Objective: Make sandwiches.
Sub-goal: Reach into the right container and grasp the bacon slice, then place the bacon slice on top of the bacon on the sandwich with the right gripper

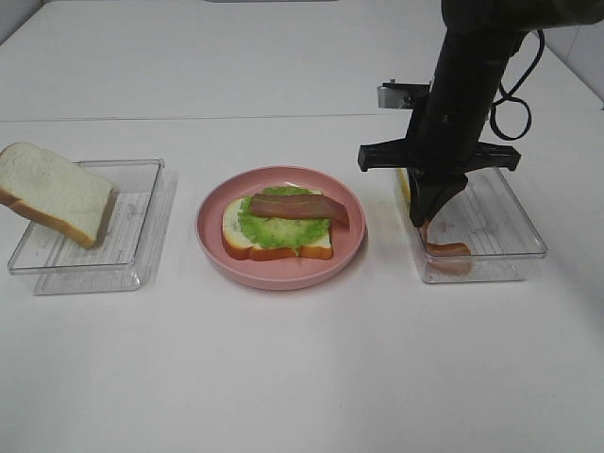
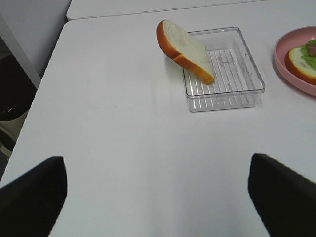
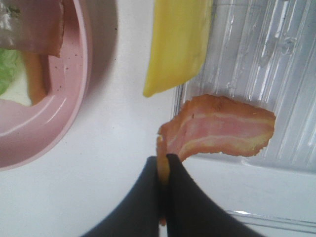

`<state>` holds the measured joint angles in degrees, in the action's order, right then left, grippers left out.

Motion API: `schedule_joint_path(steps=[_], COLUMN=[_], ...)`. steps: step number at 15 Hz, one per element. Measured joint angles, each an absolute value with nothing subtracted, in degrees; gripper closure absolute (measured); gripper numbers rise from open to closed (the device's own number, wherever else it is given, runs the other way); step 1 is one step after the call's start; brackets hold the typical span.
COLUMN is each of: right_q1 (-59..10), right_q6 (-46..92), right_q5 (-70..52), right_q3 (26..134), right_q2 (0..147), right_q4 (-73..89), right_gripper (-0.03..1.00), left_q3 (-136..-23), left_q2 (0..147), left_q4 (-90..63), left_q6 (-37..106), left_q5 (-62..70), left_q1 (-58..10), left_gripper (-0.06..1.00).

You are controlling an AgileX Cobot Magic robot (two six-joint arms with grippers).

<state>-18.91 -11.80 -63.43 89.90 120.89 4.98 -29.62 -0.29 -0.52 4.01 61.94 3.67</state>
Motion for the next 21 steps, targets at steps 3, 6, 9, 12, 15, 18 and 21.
schedule_joint_path(steps=[3, 6, 9, 12, 15, 18, 21], right_q1=[-18.91, -18.91, -18.91, -18.91, -18.91, -19.02, -20.8], right_q6=[-11.86, -11.97, -12.26, -13.24, -6.93, 1.6, 7.91], right_q5=[-63.77, -65.15, -66.63, -66.23, -61.71, -57.47, -54.72], right_q3=[89.9, 89.9, 89.9, 89.9, 89.9, 89.9, 89.9], right_q2=[120.89, 118.72, 111.38, 102.67, 101.81, 105.65, 110.29], right_q4=[4.98, 4.93, 5.1, 11.0, 26.07, 42.74, 53.17], right_gripper=[0.95, 0.95, 0.95, 0.95, 0.95, 0.95, 0.95], left_q3=[-29.62, -29.62, -29.62, -29.62, -29.62, -29.62, -29.62], left_q2=[-0.29, -0.29, -0.29, -0.29, -0.29, -0.29, -0.29], left_q4=[-0.52, -0.52, -0.52, -0.52, -0.52, -0.52, -0.52], left_q6=[4.01, 4.01, 4.01, 4.01, 4.01, 4.01, 4.01], left_q5=[61.94, 61.94, 61.94, 61.94, 61.94, 61.94, 61.94], left_q1=[3.67, 3.67, 3.67, 3.67, 3.67, 3.67, 3.67], left_gripper=[0.03, 0.03, 0.03, 0.03, 0.03, 0.03, 0.03])
